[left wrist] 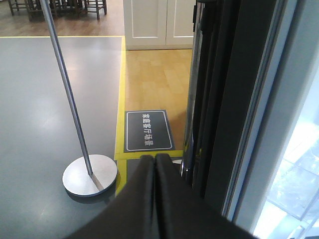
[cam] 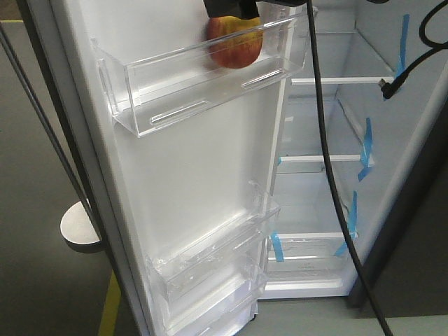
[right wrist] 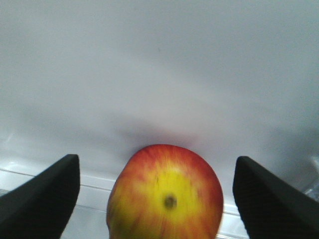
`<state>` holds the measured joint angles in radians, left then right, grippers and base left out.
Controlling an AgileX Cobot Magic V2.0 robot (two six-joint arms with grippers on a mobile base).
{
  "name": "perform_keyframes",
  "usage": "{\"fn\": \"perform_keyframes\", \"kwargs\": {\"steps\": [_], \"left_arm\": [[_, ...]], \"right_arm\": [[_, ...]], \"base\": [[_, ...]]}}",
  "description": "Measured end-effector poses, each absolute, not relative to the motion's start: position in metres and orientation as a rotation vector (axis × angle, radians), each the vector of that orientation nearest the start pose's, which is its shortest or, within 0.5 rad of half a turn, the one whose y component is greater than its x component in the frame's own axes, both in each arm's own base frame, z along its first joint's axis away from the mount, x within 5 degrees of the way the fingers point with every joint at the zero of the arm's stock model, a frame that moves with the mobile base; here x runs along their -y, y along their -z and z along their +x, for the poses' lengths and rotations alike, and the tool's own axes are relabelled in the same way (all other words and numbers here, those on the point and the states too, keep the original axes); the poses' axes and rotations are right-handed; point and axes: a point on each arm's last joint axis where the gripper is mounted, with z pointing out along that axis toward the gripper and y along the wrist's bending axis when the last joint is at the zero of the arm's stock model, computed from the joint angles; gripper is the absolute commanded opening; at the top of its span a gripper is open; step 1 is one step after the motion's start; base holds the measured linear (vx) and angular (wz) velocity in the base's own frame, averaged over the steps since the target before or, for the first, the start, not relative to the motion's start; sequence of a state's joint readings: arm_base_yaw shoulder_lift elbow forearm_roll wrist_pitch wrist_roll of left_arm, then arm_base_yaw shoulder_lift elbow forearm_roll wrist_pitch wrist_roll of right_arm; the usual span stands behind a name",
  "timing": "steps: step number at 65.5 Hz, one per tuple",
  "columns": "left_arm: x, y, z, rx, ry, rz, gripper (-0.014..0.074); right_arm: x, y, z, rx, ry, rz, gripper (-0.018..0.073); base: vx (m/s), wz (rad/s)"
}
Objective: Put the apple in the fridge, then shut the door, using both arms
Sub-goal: 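Lower the apple into the upper clear door bin with the right gripper, then open the right gripper and withdraw it from the apple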
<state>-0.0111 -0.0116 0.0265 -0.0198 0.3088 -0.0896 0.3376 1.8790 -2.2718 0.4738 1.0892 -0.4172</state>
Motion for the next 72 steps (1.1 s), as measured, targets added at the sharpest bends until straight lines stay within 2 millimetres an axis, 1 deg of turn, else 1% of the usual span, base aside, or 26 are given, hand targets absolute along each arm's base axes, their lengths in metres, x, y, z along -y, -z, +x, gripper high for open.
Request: {"fn": "perform_keyframes", "kwargs": {"steps": [9, 27, 35, 41, 48, 55, 64, 67, 72], "left_arm": [[0.001, -0.177, 0.054, -1.806, 0.091, -0.084, -0.0006], [0.001, -0.177, 0.054, -1.806, 0.091, -0.084, -0.0006], [0.001, -0.177, 0.054, -1.806, 0.091, -0.084, -0.0006], [0.001, -0.177, 0.054, -1.806, 0.091, -0.084, -0.0006], [0.001, -0.177, 0.054, -1.806, 0.091, -0.084, -0.0006], [0.001, -0.177, 0.054, -1.806, 0.091, -0.084, -0.0006], [0.001, -0.177, 0.054, -1.806, 0.091, -0.084, -0.0006], [0.001, -0.177, 0.054, -1.806, 0.091, -0.084, -0.0006], [0.001, -0.177, 0.054, -1.806, 0.091, -0.084, -0.0006]], "right_arm": [[-0.169, -0.472, 0.37, -1.971, -0.544, -0.776, 0.0622], [-0.172, -0.473, 0.369, -1.963, -0.588, -0.773, 0.0542], [-0.17, -0.471, 0.366, -1.997, -0.578, -0.796, 0.0505], [-0.168, -0.472, 0.361, -2.023, -0.558, -0.815, 0.0484], [-0.163, -0.479, 0.351, -2.034, -0.533, -0.826, 0.0473], [-0.156, -0.491, 0.337, -2.028, -0.497, -0.834, 0.0474], [-0.143, -0.511, 0.313, -2.026, -0.433, -0.808, 0.0474], [-0.138, -0.514, 0.308, -2.032, -0.405, -0.787, 0.0474], [-0.127, -0.52, 0.293, -2.046, -0.344, -0.749, 0.0474]], "base": [[0.0, 0.0], [0.0, 0.0], [0.0, 0.0], [0.0, 0.0], [0.0, 0.0], [0.0, 0.0], [0.0, 0.0], [0.0, 0.0], [0.0, 0.0]]}}
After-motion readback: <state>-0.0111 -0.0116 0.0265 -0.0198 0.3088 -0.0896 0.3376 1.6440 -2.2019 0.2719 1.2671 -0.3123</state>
